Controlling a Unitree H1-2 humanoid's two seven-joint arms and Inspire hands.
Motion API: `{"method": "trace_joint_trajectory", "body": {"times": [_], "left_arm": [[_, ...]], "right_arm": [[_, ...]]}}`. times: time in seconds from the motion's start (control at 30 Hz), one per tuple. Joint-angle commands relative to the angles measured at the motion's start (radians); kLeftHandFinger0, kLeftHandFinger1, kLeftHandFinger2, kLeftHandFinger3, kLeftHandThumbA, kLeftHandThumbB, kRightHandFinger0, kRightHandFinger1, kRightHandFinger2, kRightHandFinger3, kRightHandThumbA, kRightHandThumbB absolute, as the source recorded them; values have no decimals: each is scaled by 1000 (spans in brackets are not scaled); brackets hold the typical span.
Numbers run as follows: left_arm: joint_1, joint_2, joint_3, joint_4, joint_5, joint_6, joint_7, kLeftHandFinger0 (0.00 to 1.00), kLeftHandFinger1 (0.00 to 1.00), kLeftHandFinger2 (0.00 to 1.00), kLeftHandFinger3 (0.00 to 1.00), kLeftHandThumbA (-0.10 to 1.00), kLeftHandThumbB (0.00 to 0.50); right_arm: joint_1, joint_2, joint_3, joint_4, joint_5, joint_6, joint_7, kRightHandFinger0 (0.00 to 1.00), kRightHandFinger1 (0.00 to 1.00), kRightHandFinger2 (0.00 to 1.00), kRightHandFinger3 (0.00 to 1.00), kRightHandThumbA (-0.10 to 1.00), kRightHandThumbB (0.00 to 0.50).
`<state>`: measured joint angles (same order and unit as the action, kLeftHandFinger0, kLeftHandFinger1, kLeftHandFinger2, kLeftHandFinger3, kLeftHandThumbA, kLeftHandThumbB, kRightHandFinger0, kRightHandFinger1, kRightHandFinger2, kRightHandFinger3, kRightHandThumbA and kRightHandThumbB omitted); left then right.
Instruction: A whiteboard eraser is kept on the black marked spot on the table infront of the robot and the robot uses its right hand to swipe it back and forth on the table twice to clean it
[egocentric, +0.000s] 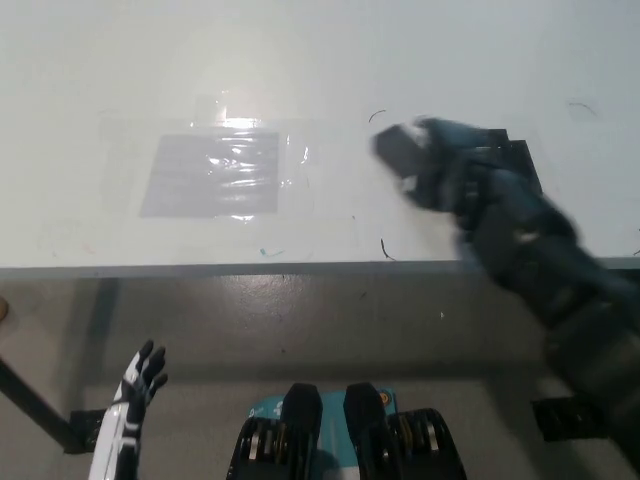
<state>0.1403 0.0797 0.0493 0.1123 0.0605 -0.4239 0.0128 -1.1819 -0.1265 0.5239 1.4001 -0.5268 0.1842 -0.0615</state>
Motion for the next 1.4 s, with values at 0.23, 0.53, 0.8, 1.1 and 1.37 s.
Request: {"method": "trace_joint_trajectory", "body": {"times": [0.23,0.53,0.8,1.1,1.37], "left_arm": [[26,-6,-2,-32,-9,-46,16,1000,1000,1000,1000,1000,275],[12,0,-5,-30,-3,-46,8,1000,1000,1000,1000,1000,266],[-2,5,-2,-25,2,-46,9,1000,1000,1000,1000,1000,278],[0,5,-2,-23,23,-46,23,1000,1000,1000,1000,1000,264],[-2,-3,-1,-19,23,-46,26,1000,1000,1000,1000,1000,268]], "right_arm": [[121,-215,-36,-16,16,-45,-15,1,48,260,953,-28,164],[196,-307,-85,-44,41,-39,-19,89,219,436,1000,134,142],[196,-377,-44,-10,5,12,-12,718,813,922,1000,133,124],[175,-378,-48,-14,16,12,7,730,895,940,930,161,123],[125,-245,-54,-69,30,-35,1,73,247,405,996,-31,141]]}}
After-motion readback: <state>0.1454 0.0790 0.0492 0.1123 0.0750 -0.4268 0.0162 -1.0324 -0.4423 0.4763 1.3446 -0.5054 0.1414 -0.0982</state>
